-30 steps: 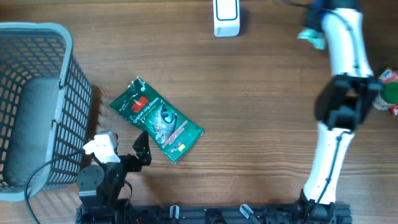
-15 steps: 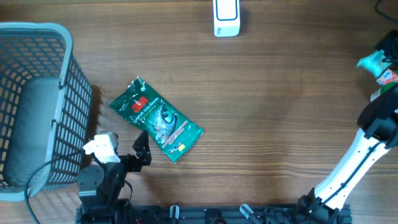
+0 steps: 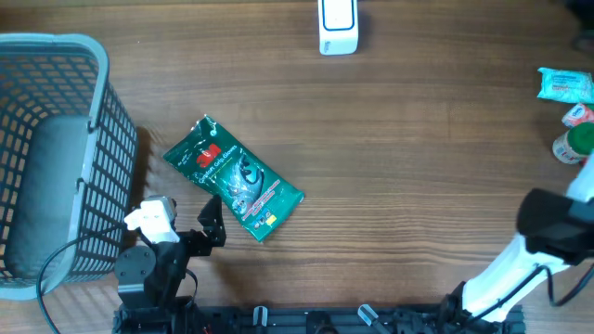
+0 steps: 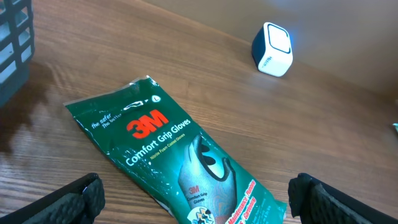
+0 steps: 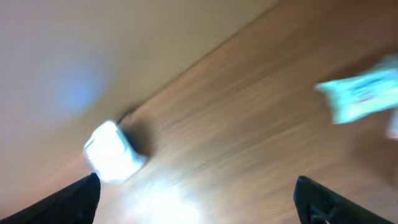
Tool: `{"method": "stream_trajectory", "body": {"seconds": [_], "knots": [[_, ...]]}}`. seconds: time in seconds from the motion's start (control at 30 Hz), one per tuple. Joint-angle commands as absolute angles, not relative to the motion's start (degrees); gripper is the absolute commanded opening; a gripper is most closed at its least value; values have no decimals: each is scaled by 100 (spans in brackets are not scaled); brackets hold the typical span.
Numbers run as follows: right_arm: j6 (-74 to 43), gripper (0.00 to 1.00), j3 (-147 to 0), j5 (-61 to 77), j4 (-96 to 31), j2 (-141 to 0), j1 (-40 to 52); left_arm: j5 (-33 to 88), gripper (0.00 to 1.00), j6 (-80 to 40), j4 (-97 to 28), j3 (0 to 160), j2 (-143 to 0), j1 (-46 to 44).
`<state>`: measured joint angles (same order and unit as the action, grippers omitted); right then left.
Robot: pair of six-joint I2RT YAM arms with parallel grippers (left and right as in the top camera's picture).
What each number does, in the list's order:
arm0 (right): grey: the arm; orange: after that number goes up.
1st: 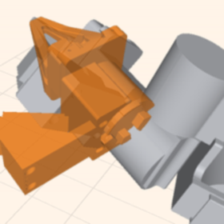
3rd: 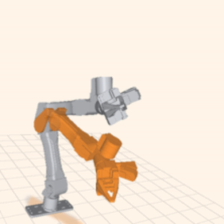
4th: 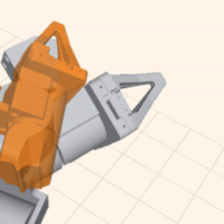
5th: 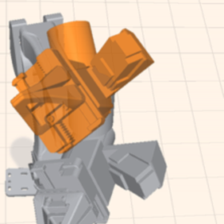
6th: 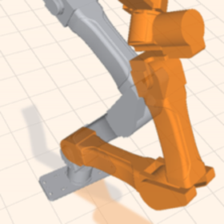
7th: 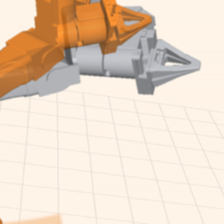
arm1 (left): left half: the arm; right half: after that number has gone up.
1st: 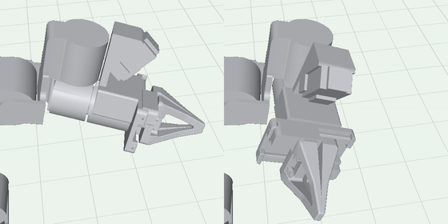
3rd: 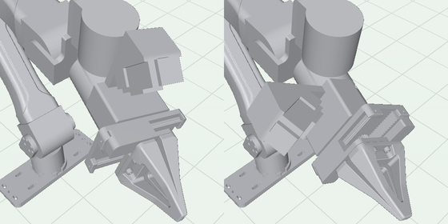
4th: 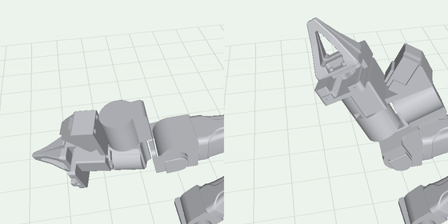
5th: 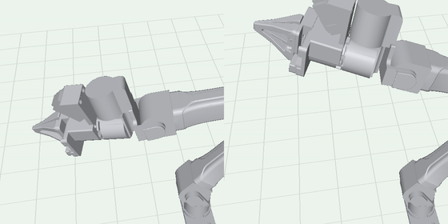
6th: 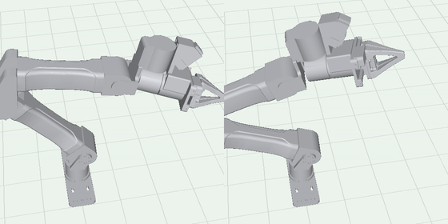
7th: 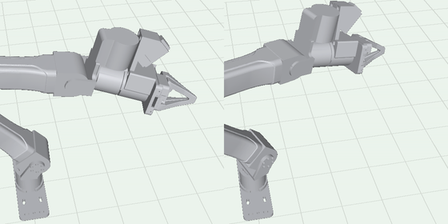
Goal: Scan the item barcode
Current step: 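Reach the right gripper to the green 3M glove bag and grasp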
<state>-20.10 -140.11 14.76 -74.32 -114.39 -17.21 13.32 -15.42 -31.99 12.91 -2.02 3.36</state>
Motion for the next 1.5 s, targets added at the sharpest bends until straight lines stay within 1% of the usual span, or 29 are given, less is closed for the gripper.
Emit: {"method": "stream_trajectory", "body": {"seconds": [0.0,0.07,0.17,0.23,0.27,0.4,0.47,0.53,0.57,0.63,0.7,0.77,0.83,0.93,0.97,1.0,1.07,1.1,1.13,1.17,1.2,1.3,1.37,1.47], "knots": [[-790,100,-13941,2029,-7817,-11614,-764,1297,100,-1590,-3181,1258,-178,309],[-202,100,-13861,2123,-7872,-11616,-167,1297,100,-1588,-3181,1258,-178,309],[661,100,-13482,2711,-7944,-11633,757,1297,100,-1588,-3181,1258,-178,309],[1205,100,-12929,3013,-7771,-11681,1485,1297,100,-1588,-3181,1258,-178,309],[1227,100,-12455,2932,-7411,-11723,1885,1297,100,-1588,-3181,1258,-178,309],[978,100,-11006,2921,-5957,-11935,2845,1297,100,-1588,-3181,1258,-178,309],[729,100,-10506,2963,-5382,-12057,3212,1297,100,-1588,-3181,1258,-178,309],[760,100,-10092,2976,-4866,-12193,3645,1297,100,-1588,-3181,1258,-178,309],[757,100,-10003,2853,-4705,-12272,3815,1297,100,-1588,-3181,1258,-178,309],[735,100,-9894,2171,-4394,-12468,4189,1297,100,-1588,-3181,1258,-178,309],[609,100,-9891,1741,-4187,-12676,4438,1297,100,-1588,-3181,1258,-178,309],[355,100,-9891,1601,-4016,-12827,4550,1297,100,-1588,-3181,1258,-178,309],[-215,100,-9891,1350,-3774,-13069,4591,1297,100,-1588,-3181,1258,-178,309],[-690,100,-9891,1135,-3656,-13303,4578,1297,100,-1588,-3181,1258,-178,309],[-777,98,-9891,1138,-3669,-13421,4574,1297,100,-1588,-3181,1258,-178,309],[-808,88,-9891,1135,-3686,-13485,4574,1297,100,-1588,-3181,1258,-178,309],[-1111,55,-9891,904,-3763,-13635,4574,1297,100,-1588,-3181,1258,-178,309],[-1452,31,-9891,602,-3852,-13664,4574,1297,100,-1588,-3181,1258,-178,309],[-1684,17,-9891,460,-3913,-13677,4571,1297,100,-1588,-3181,1258,-178,309],[-1708,8,-9894,449,-3953,-13677,4571,1297,100,-1588,-3181,1258,-178,309],[-1710,4,-9900,475,-4005,-13675,4574,1297,100,-1588,-3181,1258,-178,309],[-1741,4,-9933,489,-4270,-13659,4567,1297,100,-1588,-3181,1258,-178,309],[-1879,4,-10071,252,-4648,-13609,4519,1297,100,-1588,-3181,1258,-178,309],[-2403,4,-10254,-1116,-5596,-13375,4198,1297,100,-1588,-3181,1258,-178,309]]}}
